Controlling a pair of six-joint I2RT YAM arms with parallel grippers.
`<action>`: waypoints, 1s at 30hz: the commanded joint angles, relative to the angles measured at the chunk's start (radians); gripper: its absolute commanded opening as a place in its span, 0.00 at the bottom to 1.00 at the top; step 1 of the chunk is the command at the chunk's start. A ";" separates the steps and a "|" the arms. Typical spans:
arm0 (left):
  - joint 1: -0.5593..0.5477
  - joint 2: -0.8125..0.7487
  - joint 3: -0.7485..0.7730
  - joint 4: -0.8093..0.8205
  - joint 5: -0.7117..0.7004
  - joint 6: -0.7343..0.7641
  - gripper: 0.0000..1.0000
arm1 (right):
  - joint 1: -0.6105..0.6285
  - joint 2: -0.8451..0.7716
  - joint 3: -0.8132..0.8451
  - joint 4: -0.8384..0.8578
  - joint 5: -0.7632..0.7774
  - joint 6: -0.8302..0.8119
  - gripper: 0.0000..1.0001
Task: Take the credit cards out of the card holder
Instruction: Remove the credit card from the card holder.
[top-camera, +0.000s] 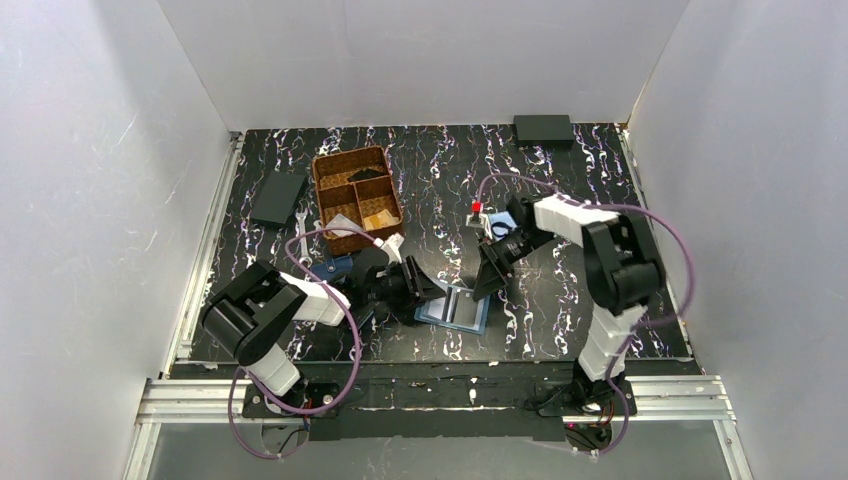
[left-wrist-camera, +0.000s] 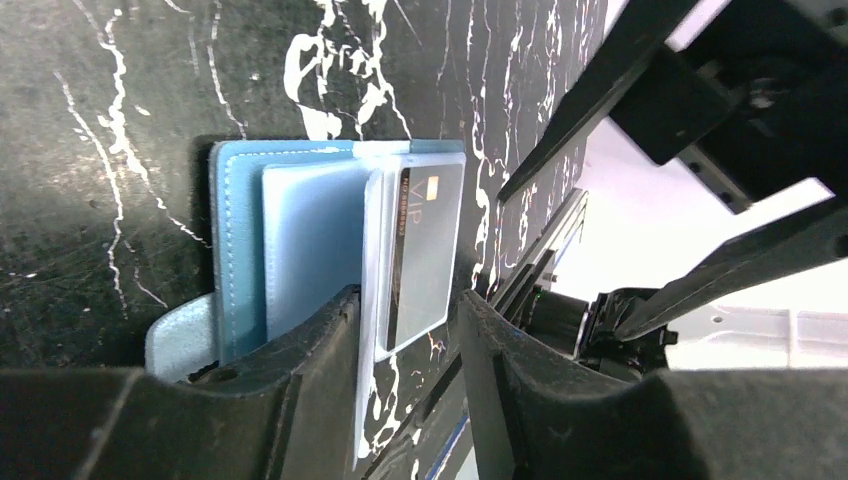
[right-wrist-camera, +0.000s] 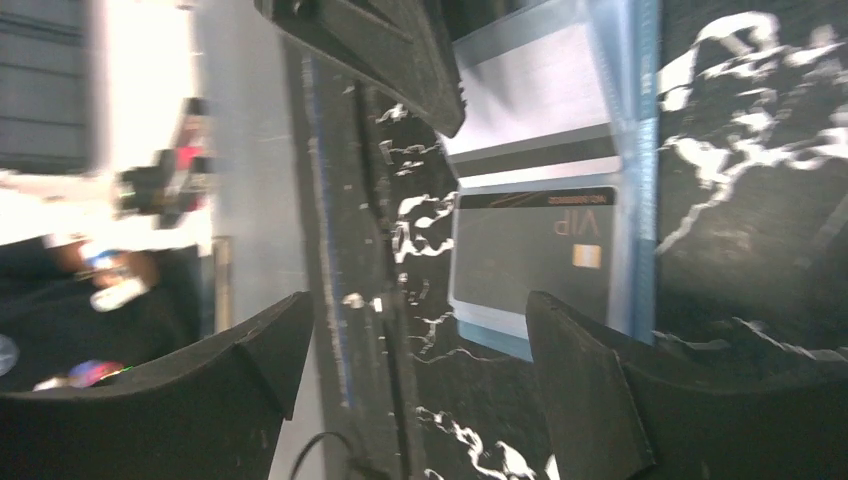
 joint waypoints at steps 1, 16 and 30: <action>0.012 -0.052 0.039 -0.112 0.045 0.091 0.37 | -0.004 -0.239 -0.073 0.386 0.206 0.315 0.88; 0.016 -0.098 0.046 -0.100 0.078 0.097 0.00 | -0.003 -0.509 -0.292 0.535 0.150 0.355 0.98; -0.002 -0.047 0.052 0.309 0.003 -0.040 0.00 | -0.030 -0.406 -0.373 0.869 -0.082 0.789 0.78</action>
